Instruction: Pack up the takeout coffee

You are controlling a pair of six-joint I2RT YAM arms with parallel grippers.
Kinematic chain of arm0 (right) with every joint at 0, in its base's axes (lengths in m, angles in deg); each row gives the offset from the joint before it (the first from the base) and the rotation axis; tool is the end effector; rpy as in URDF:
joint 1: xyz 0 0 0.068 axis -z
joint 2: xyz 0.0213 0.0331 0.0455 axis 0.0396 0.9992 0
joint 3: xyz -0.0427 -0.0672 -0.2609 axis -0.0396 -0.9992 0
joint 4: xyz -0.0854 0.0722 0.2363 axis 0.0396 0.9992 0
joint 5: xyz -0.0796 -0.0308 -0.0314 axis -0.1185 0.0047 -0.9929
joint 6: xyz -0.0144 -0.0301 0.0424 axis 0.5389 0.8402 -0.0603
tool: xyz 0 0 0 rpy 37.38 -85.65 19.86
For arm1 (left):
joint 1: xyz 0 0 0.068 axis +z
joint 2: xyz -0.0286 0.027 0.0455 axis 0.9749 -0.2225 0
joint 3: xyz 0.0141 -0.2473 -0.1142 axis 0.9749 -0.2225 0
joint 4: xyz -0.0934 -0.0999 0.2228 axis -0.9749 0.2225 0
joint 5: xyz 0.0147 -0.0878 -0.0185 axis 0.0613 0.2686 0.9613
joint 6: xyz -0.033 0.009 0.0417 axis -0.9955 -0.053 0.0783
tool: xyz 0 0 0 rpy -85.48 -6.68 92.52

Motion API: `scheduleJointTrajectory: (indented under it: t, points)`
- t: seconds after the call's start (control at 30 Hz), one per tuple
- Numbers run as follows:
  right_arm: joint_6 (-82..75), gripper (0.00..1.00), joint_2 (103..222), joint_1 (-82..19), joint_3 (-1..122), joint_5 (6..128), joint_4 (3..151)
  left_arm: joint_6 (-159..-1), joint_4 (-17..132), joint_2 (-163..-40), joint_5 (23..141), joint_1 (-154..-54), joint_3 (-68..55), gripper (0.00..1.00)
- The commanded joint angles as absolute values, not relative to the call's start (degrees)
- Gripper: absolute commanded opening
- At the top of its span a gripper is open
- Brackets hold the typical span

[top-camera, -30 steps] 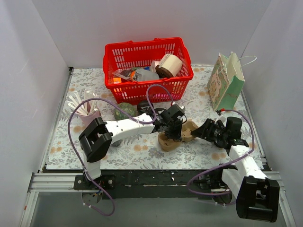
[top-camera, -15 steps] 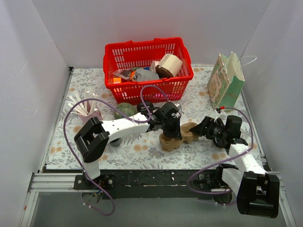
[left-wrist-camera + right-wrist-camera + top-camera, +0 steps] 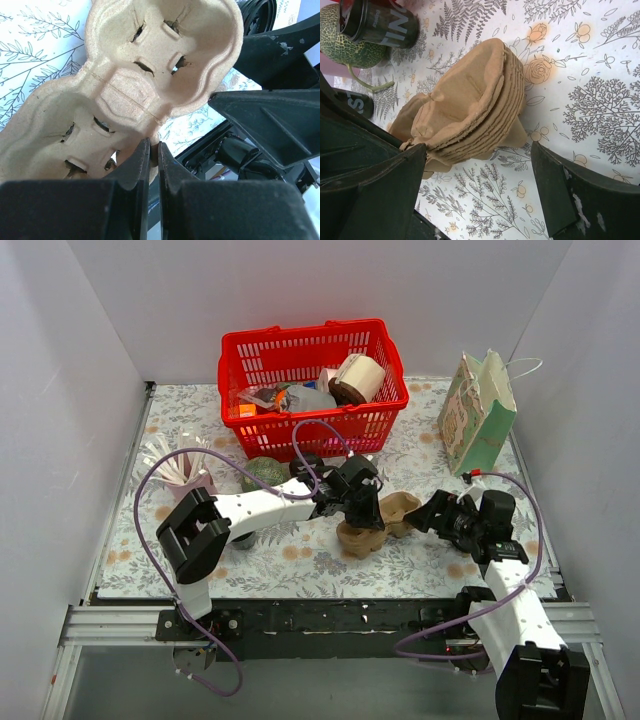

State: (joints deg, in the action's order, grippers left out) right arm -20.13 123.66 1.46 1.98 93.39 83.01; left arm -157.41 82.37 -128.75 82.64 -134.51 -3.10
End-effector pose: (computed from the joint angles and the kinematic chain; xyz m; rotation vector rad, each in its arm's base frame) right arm 0.1616 0.0093 0.1882 0.1421 2.1199 0.8304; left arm 0.2081 -0.3353 0.2260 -0.7210 2.8091 -1.0716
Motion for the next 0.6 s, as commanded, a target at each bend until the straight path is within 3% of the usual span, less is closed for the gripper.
scheduleJointTrajectory:
  t: [0.0,0.03,0.1,0.13,0.23,0.37,0.47,0.5,0.53,0.57]
  points:
    - [-20.07,0.91,126.27,1.25,2.59,93.16,82.29,-155.84,82.15,-125.92,78.41,-135.33,-2.78,0.0]
    - [-21.03,0.9,126.8,1.25,2.76,93.16,82.12,-154.17,82.59,-126.01,78.85,-135.59,-2.43,0.19]
    - [-21.91,0.89,128.2,1.25,3.55,93.16,81.94,-152.58,82.85,-126.1,79.9,-136.29,-2.08,0.27]
    - [-22.0,0.88,128.55,1.25,4.08,93.42,82.2,-150.84,82.94,-126.01,80.34,-136.73,-1.9,0.36]
    - [-20.6,0.89,128.74,1.25,7.59,89.22,87.99,-149.15,83.21,-125.49,81.92,-137.09,-1.9,0.47]
    - [-19.1,0.91,125.84,1.25,10.14,85.87,93.36,-145.99,83.21,-123.3,82.63,-137.44,-1.99,0.71]
    - [-19.45,0.92,124.78,1.34,10.76,86.83,93.72,-144.93,82.42,-121.62,82.02,-137.35,-2.16,0.8]
    - [-19.98,0.92,124.95,1.34,10.76,87.88,93.02,-144.06,82.15,-120.83,81.15,-137.35,-2.16,0.93]
    - [-20.16,0.92,125.3,1.34,10.85,88.59,91.36,-143.7,82.32,-120.56,78.0,-137.0,-1.55,0.98]
    - [-20.68,0.92,126.35,1.34,10.94,89.46,90.13,-143.61,83.11,-120.65,76.58,-136.65,-1.11,0.98]
